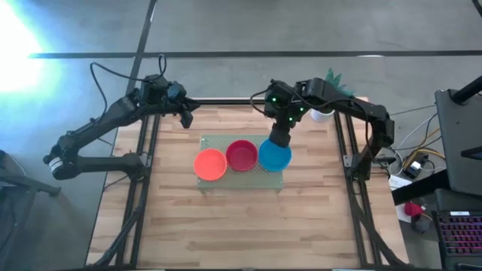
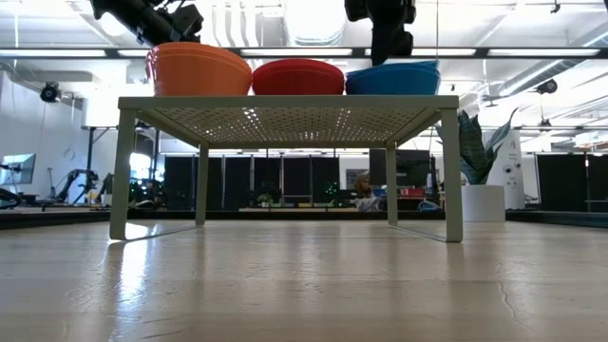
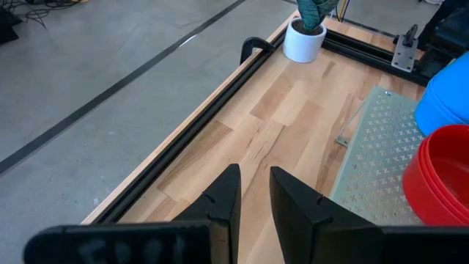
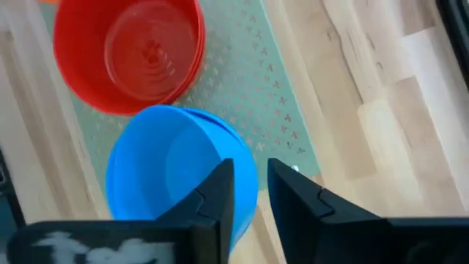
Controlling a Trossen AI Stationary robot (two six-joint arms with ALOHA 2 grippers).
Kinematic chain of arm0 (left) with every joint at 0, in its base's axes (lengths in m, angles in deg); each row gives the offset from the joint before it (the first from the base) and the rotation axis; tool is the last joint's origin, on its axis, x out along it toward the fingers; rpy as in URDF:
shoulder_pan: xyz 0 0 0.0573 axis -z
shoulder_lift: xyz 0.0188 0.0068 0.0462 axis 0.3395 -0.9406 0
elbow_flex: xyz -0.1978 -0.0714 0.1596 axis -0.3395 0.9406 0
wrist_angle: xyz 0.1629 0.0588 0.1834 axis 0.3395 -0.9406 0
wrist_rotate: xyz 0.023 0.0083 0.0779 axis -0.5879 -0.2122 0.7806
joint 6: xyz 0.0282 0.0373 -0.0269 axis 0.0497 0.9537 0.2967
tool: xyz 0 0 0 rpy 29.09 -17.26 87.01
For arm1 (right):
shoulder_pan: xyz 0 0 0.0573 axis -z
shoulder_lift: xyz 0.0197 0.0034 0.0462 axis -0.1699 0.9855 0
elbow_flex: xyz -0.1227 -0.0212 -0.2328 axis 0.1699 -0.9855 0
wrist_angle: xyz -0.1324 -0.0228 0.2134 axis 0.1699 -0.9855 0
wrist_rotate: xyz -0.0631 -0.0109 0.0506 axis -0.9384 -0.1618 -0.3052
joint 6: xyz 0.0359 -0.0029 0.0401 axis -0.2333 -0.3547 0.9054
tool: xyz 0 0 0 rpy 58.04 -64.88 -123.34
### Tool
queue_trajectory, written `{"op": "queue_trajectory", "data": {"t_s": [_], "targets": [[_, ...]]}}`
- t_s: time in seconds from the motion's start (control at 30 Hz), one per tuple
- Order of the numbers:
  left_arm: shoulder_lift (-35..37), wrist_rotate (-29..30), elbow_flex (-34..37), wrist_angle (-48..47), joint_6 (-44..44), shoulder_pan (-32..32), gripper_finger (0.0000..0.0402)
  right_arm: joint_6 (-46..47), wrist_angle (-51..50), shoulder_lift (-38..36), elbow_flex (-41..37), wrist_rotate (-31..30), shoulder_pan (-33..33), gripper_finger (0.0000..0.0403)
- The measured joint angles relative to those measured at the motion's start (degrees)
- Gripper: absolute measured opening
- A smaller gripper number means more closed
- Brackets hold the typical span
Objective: Pick & Place Mini bowls
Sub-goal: Stack the blue bowl on top of the other blue bowls on the shelf
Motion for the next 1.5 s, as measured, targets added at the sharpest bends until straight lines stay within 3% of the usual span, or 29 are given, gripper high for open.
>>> {"op": "queue_trajectory", "data": {"t_s": [0.3,0.83,1.23,1.5], "targets": [[0.00,0.00,0.00,0.00,-0.02,0.00,0.0067,-0.62,0.23,0.10,-1.01,-0.06,-0.23,0.0011],[0.00,0.00,0.00,-0.01,0.00,-0.04,0.0067,-1.44,2.01,0.22,-6.22,0.31,-0.51,0.0008],[0.00,0.00,0.00,-0.02,0.00,-0.02,0.0067,0.36,1.39,-3.43,-2.67,0.22,-0.60,0.0008],[0.00,0.00,0.00,-0.02,0.00,0.02,0.0067,1.38,-0.08,-5.21,-4.91,0.42,-1.69,0.0008]]}}
